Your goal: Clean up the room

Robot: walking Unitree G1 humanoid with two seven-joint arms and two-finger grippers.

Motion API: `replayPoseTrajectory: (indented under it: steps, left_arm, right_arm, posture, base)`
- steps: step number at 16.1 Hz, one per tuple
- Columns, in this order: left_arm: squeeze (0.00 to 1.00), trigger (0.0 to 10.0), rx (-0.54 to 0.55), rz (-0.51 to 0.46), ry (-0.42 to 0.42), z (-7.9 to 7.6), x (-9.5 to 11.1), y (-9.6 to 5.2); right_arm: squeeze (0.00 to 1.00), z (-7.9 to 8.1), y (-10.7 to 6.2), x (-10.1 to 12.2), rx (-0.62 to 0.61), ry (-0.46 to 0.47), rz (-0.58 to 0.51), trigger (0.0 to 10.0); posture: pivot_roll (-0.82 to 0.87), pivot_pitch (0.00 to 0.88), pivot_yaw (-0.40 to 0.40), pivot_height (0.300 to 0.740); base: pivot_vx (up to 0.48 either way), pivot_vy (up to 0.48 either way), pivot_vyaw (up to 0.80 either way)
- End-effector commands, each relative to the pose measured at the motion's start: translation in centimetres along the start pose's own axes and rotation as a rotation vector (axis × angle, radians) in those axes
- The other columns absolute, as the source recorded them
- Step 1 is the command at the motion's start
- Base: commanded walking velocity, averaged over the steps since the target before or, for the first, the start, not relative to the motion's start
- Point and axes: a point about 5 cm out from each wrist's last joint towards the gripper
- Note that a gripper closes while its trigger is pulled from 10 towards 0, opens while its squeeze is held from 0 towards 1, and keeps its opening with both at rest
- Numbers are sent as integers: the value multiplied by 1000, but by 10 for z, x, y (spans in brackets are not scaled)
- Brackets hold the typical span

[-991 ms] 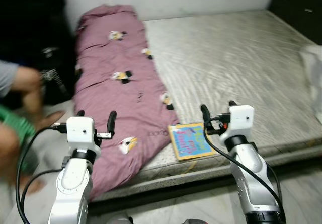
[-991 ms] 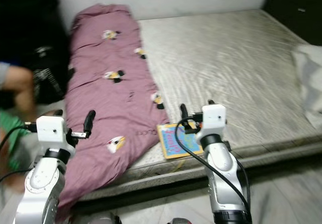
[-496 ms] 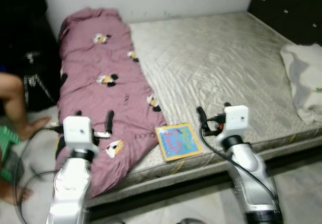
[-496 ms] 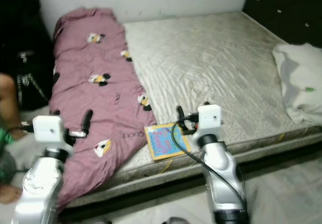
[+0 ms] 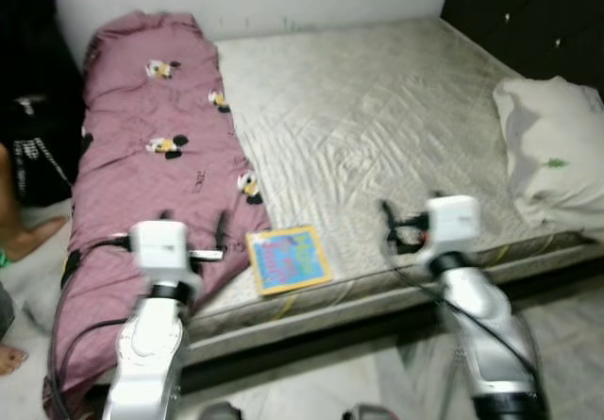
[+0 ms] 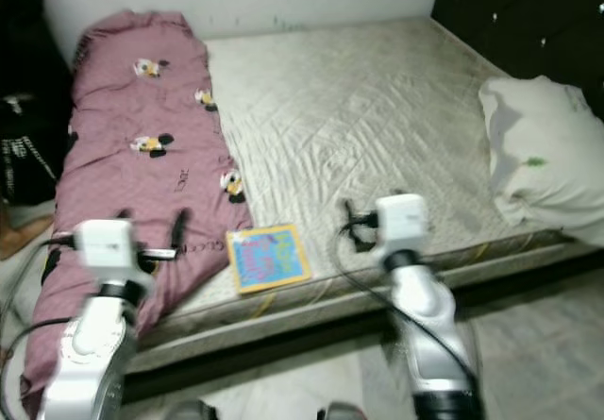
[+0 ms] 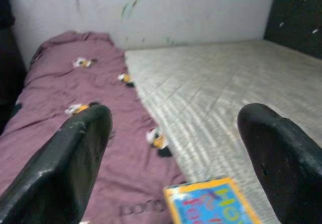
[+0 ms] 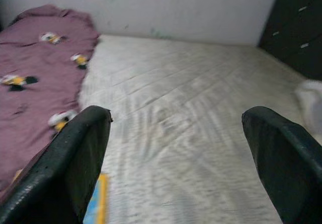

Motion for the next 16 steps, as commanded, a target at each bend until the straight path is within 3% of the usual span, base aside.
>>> replayPoseTrajectory:
  steps: [1,6,16]
  left_arm:
    - [0,10000,36,2,10,9,0,0]
    - [0,10000,17,-25,-11,9,3,0]
    - [0,10000,2,-25,-16,7,3,0]
  right_arm:
    - [0,9,3,3,32,9,-13,10000]
    - [0,11,4,3,48,0,-11,10000]
    - [0,12,5,4,53,-8,-17,10000]
  posture:
    - [-67,0,-4,740]
    - [-64,0,-8,740]
    - [-67,0,-7,740]
  base:
    - [0,0,0]
    - [0,0,0]
    - [274,0,0]
Point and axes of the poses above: a point about 5 cm out from each wrist's last joint towards the gripper, its own y axis pointing out of the wrist towards the gripper, its own x axis along the axis of the wrist's last joint, z = x × y, and after that the axes turned 9 degrees about y, right-handed
